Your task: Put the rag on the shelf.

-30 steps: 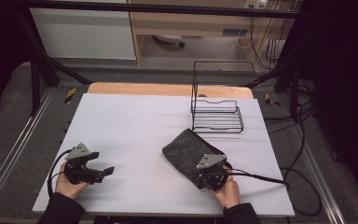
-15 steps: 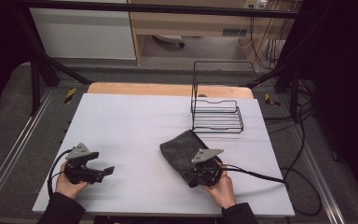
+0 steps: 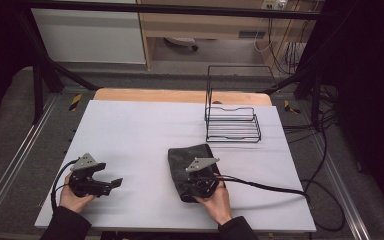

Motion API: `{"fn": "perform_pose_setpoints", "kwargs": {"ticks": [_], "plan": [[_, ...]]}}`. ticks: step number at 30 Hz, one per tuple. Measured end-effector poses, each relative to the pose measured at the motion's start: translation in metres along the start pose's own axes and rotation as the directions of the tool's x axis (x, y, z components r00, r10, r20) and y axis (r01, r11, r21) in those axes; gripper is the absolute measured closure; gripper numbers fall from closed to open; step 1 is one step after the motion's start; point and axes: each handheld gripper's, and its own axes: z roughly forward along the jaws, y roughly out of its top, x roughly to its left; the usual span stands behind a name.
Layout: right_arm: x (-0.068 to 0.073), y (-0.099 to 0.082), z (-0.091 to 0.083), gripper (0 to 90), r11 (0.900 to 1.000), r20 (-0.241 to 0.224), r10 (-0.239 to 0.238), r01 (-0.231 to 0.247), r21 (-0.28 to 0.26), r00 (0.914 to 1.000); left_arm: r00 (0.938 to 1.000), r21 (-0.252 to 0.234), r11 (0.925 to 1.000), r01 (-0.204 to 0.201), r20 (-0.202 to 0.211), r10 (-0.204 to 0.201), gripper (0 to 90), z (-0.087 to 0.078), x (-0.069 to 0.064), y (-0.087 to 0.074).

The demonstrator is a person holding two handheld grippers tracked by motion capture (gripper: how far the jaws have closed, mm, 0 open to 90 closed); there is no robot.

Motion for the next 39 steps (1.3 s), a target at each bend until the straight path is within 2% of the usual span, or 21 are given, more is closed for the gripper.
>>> {"fn": "perform_pose_setpoints", "kwargs": {"ticks": [5,10,18,21,23,24,27,34,35,36,38,39], "plan": [[0.005,0.006,0.008,85.6,1.0,-0.004,-0.004,0.004,0.001,1.0,1.0,-0.003,1.0,0.003,-0.001,-0.003,6.6,0.0,0.0,0.0],[0.013,0.013,0.019,85.5,1.0,-0.031,-0.003,0.003,-0.005,0.9995,1.0,0.001,1.0,0.001,0.001,-0.001,6.6,0.0,0.0,0.0],[0.019,0.011,0.038,83.0,0.9998,-0.032,0.001,0.0,0.018,0.9995,1.0,0.002,1.0,0.002,0.002,-0.002,6.6,0.0,0.0,0.0],[0.02,0.011,0.038,69.9,0.9997,-0.068,0.018,-0.017,0.017,0.9975,1.0,0.003,1.0,0.002,0.003,-0.002,6.6,0.0,0.0,0.0],[0.019,0.012,0.037,66.7,0.9998,-0.082,0.019,-0.019,0.007,0.9964,1.0,0.004,1.0,0.001,0.002,-0.001,6.6,0.0,0.0,0.0],[0.019,0.015,0.032,58.8,0.9998,-0.083,0.008,-0.009,-0.015,0.9965,1.0,0.003,1.0,0.0,0.002,0.0,6.6,0.0,-0.001,0.0],[0.015,0.019,0.022,48.9,0.9992,-0.035,-0.022,0.021,-0.036,0.9992,1.0,0.004,1.0,-0.001,-0.001,0.001,6.5,0.0,-0.001,0.0],[-0.017,0.011,-0.003,28.2,0.9961,0.008,0.045,-0.044,-0.076,0.999,0.9999,0.014,0.9999,-0.008,-0.008,0.008,6.1,0.001,-0.002,0.0],[-0.017,0.011,-0.003,28.2,0.9961,0.008,0.045,-0.044,-0.076,0.999,0.9999,0.015,0.9998,-0.008,-0.011,0.009,6.1,0.002,-0.003,0.0],[-0.026,0.006,-0.011,21.7,0.9928,0.005,0.066,-0.065,-0.1,0.9978,0.9999,0.019,0.9998,-0.011,-0.013,0.011,5.9,0.002,-0.003,0.0],[-0.036,0.001,-0.018,14.8,0.99,0.004,0.088,-0.087,-0.112,0.9961,0.9998,0.023,0.9997,-0.012,-0.013,0.012,5.8,0.002,-0.003,0.0],[-0.04,-0.002,-0.022,14.8,0.9887,0.007,0.097,-0.095,-0.115,0.9953,0.9999,0.025,0.9996,-0.009,-0.014,0.009,5.8,0.002,-0.003,0.001]]}}
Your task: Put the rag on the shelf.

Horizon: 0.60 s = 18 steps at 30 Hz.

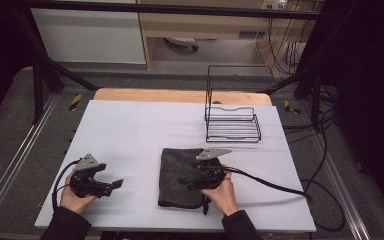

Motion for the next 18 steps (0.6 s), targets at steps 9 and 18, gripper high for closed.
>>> {"fn": "perform_pose_setpoints", "kwargs": {"ticks": [9,18], "plan": [[-0.036,-0.023,-0.026,4.4,0.9991,0.033,0.042,-0.042,-0.011,0.9986,0.9999,0.0,0.9999,0.012,0.008,-0.012,4.4,0.005,-0.005,0.009],[-0.052,-0.041,-0.041,2.2,0.9989,0.048,0.041,-0.04,-0.025,0.998,0.9997,-0.015,0.9998,0.013,0.023,-0.012,4.1,0.014,-0.017,0.034]]}}
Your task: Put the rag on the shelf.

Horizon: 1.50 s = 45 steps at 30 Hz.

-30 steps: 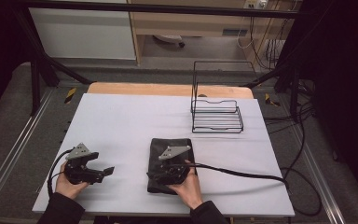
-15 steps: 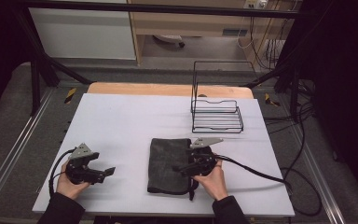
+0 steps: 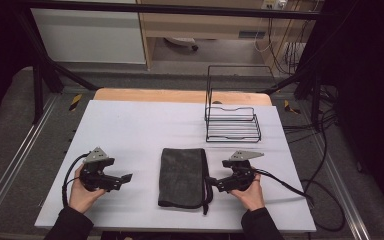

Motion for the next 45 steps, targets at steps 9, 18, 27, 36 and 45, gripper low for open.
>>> {"fn": "perform_pose_setpoints", "kwargs": {"ticks": [9,18,27,36,45], "plan": [[-0.004,-0.008,-0.008,0.7,1.0,0.016,-0.003,0.003,0.006,0.9999,1.0,0.004,1.0,0.005,-0.008,-0.005,4.8,0.02,-0.014,0.026],[-0.002,-0.01,-0.01,0.7,0.9999,0.019,-0.01,0.01,0.007,0.9998,0.9994,0.012,0.9993,0.034,-0.004,-0.034,6.2,0.042,-0.019,0.046],[-0.001,-0.011,-0.01,0.7,0.9999,0.023,-0.01,0.01,0.008,0.9997,0.999,0.021,0.9988,0.044,-0.005,-0.044,10.6,0.065,-0.026,0.063],[-0.001,-0.011,-0.009,0.7,0.9998,0.023,-0.013,0.013,0.013,0.9996,0.9965,0.053,0.9953,0.082,-0.025,-0.08,17.3,0.093,-0.029,0.07],[-0.001,-0.012,-0.008,0.8,0.9998,0.024,-0.007,0.007,0.019,0.9997,0.9909,0.1,0.9871,0.125,-0.063,-0.119,32.8,0.114,-0.024,0.073]]}}
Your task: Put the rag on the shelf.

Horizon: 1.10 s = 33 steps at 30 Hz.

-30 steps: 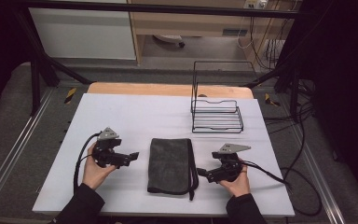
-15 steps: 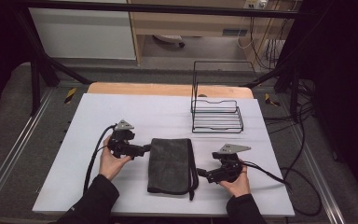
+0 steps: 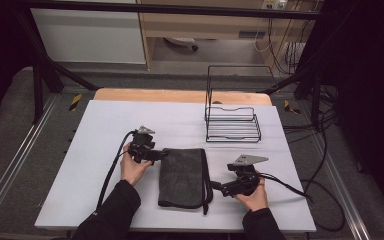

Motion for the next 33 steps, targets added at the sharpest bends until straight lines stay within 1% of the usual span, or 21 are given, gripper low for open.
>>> {"fn": "perform_pose_setpoints", "kwargs": {"ticks": [4,6,8,10,13,17,21,26,28,29,31,33], "plan": [[0.0,0.0,0.0,0.8,1.0,0.002,-0.002,0.002,0.005,1.0,0.9999,0.032,0.9994,0.012,-0.004,-0.012,42.9,0.007,0.002,-0.003],[-0.001,0.0,0.001,0.9,1.0,0.005,-0.003,0.003,0.004,1.0,0.9995,0.039,0.9989,0.025,0.018,-0.025,46.6,0.01,0.003,-0.003],[-0.001,0.0,0.001,1.3,1.0,0.005,-0.001,0.001,0.006,1.0,0.9995,0.038,0.999,0.023,0.021,-0.024,51.2,0.012,0.001,-0.004],[0.0,0.0,0.001,2.5,1.0,0.005,0.0,0.0,0.0,1.0,0.9995,0.037,0.9991,0.02,0.023,-0.021,53.9,0.014,0.0,-0.004],[-0.001,0.001,0.0,3.5,1.0,0.007,0.004,-0.004,-0.003,1.0,0.9991,0.048,0.9985,0.024,0.033,-0.025,57.2,0.017,0.0,-0.005],[-0.002,0.002,0.001,5.8,0.9999,0.014,0.011,-0.011,-0.006,0.9998,0.9991,0.042,0.9989,0.02,0.037,-0.022,62.5,0.018,-0.002,-0.007],[-0.005,0.005,0.002,8.0,0.9992,0.022,0.035,-0.035,-0.021,0.9991,0.9986,0.039,0.999,0.02,0.048,-0.022,69.5,0.019,-0.005,-0.009],[-0.011,0.011,0.006,10.4,0.9981,0.035,0.054,-0.053,-0.032,0.9979,0.9985,0.028,0.9994,0.022,0.05,-0.023,73.5,0.02,-0.006,-0.011],[-0.013,0.015,0.008,11.7,0.9964,0.032,0.076,-0.075,-0.04,0.9966,0.9987,0.029,0.9994,0.02,0.046,-0.021,74.1,0.02,-0.007,-0.011],[-0.014,0.018,0.01,11.9,0.9961,0.038,0.081,-0.08,-0.039,0.996,0.9987,0.029,0.9994,0.017,0.047,-0.019,74.6,0.02,-0.007,-0.011],[-0.014,0.023,0.013,12.6,0.9973,0.048,0.067,-0.065,-0.033,0.9966,0.9987,0.029,0.9994,0.02,0.046,-0.021,75.3,0.02,-0.007,-0.011],[-0.012,0.028,0.018,13.8,0.9975,0.04,0.062,-0.06,-0.037,0.9973,0.9986,0.03,0.9993,0.021,0.048,-0.022,75.7,0.02,-0.007,-0.011]]}}
